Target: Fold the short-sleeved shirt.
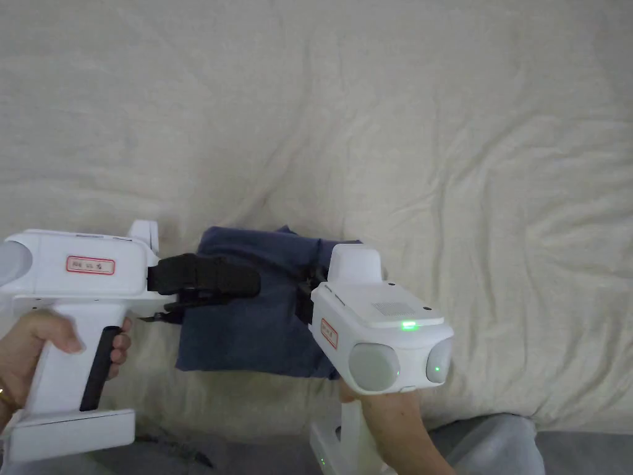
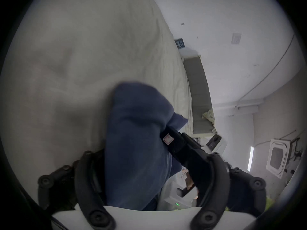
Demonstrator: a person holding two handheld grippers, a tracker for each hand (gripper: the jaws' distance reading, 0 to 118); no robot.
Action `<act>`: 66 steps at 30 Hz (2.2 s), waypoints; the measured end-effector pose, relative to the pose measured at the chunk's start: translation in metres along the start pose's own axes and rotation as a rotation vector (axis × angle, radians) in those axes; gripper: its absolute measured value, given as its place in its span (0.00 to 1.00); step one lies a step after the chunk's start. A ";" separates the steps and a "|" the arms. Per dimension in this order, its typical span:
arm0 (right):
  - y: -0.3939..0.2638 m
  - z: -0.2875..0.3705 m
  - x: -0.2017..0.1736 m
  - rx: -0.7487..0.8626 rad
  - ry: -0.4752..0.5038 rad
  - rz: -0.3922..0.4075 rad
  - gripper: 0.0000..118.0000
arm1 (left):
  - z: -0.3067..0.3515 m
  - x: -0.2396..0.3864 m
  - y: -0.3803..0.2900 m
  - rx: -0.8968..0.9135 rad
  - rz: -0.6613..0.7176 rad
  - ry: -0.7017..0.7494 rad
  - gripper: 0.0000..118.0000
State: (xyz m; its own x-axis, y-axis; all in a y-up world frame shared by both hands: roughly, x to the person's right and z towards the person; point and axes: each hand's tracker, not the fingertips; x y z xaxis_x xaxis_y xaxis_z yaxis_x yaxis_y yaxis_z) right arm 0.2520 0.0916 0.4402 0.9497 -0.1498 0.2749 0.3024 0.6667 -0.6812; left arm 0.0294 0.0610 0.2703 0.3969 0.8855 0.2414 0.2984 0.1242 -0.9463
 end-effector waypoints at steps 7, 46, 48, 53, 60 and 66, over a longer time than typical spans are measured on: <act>0.031 0.039 0.006 0.061 0.066 -0.014 0.01 | -0.012 0.023 -0.002 0.031 -0.052 0.206 0.21; 0.082 0.181 0.045 0.346 -0.111 -0.021 0.01 | 0.342 0.043 0.084 0.772 -0.163 1.525 0.16; 0.085 0.187 0.046 0.373 -0.111 -0.006 0.01 | 0.324 0.082 0.073 0.885 -0.286 1.424 0.13; 0.099 0.206 0.049 0.471 -0.113 0.041 0.01 | 0.267 0.182 0.046 1.128 -0.506 1.264 0.03; 0.112 0.224 0.054 0.612 -0.152 0.111 0.01 | 0.172 0.263 -0.002 1.243 -0.691 1.086 0.01; 0.117 0.236 0.077 0.646 -0.172 0.123 0.01 | 0.108 0.277 -0.048 1.238 -0.748 0.961 0.01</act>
State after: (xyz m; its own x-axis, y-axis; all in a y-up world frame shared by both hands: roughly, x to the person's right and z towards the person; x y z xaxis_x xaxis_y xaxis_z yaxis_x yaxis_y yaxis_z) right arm 0.3413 0.3307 0.5420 0.9315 0.0381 0.3618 0.0326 0.9818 -0.1872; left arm 0.0306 0.3485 0.3595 0.9642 -0.0218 0.2644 0.0389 0.9974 -0.0598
